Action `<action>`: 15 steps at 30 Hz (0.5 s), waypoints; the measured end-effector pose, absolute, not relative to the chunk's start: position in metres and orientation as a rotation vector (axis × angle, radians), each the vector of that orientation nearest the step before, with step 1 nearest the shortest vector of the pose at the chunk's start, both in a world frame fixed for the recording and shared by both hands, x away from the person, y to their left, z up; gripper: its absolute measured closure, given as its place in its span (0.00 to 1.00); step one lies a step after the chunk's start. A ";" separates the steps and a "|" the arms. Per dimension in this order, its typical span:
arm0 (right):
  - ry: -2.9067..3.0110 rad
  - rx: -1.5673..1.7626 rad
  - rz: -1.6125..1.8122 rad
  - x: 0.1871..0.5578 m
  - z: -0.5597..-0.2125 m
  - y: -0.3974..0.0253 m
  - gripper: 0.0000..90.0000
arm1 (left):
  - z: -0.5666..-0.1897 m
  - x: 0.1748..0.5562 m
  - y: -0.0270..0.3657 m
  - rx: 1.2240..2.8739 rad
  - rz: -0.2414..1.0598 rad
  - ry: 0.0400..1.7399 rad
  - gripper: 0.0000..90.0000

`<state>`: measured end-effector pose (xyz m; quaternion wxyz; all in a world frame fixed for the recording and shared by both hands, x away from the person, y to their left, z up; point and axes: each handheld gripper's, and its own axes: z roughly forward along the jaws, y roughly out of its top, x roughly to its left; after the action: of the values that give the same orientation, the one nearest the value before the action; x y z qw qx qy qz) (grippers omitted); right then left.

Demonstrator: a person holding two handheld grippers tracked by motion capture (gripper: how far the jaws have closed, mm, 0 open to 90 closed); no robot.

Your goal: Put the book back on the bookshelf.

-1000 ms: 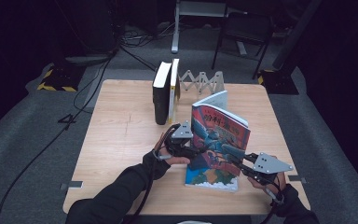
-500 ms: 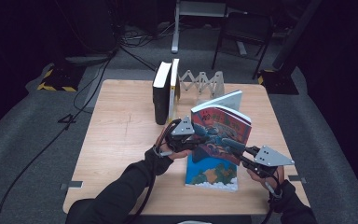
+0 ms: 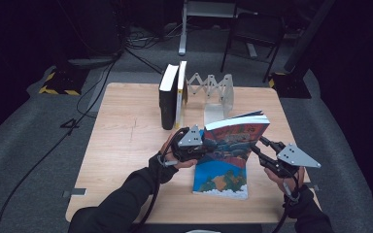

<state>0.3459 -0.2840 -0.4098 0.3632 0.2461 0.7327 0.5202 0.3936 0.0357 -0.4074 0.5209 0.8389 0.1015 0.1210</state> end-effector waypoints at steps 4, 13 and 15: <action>1.967 0.627 1.338 0.356 -0.411 -0.276 0.50 | -0.408 0.392 0.036 2.000 0.276 0.238 0.82; 2.012 0.657 1.356 0.365 -0.414 -0.269 0.44 | -0.412 0.395 0.034 1.945 0.262 0.277 0.80; 2.006 0.657 1.362 0.366 -0.414 -0.268 0.45 | -0.411 0.396 0.032 1.931 0.253 0.289 0.80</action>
<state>0.3658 -0.2680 -0.4137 0.3095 0.2488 0.7594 0.5154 0.3959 0.0324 -0.4113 0.5534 0.8169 0.1223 0.1070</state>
